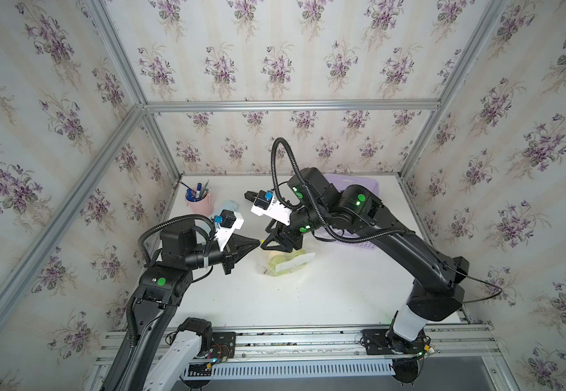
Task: Open the zip-top bag and take out the pear
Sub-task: Unzip the zipper on the zipper food storage bag.
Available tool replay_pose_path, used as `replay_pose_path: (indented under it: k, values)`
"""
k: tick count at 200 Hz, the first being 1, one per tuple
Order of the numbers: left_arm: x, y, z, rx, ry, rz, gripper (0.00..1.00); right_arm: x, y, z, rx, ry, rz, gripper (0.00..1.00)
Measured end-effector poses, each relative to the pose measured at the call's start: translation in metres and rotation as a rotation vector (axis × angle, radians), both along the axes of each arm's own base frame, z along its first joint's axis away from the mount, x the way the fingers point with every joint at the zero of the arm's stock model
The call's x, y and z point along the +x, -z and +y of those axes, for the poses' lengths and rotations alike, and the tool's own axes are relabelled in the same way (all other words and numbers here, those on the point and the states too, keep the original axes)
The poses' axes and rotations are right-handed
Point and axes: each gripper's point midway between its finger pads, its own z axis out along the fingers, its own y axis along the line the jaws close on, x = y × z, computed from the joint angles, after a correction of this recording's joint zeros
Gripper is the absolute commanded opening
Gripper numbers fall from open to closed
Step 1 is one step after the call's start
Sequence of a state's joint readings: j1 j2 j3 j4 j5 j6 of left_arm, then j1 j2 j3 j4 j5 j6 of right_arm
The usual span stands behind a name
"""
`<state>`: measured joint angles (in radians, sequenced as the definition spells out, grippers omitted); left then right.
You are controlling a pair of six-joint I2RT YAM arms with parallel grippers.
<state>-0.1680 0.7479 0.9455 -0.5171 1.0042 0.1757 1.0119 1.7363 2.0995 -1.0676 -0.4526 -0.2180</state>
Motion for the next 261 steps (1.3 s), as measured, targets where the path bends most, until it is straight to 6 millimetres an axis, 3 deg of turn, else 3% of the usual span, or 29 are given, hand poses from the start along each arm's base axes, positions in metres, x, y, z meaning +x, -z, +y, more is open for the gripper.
replay_pose_path:
  k: [97,261]
  values:
    - [-0.002,-0.002,0.001,0.002,-0.002,-0.002,0.00,0.010,0.014,0.003,-0.049,0.021,-0.054,0.44]
    - [0.001,0.006,0.001,0.020,-0.008,0.022,0.01,0.012,0.020,0.008,-0.054,0.010,-0.065,0.25]
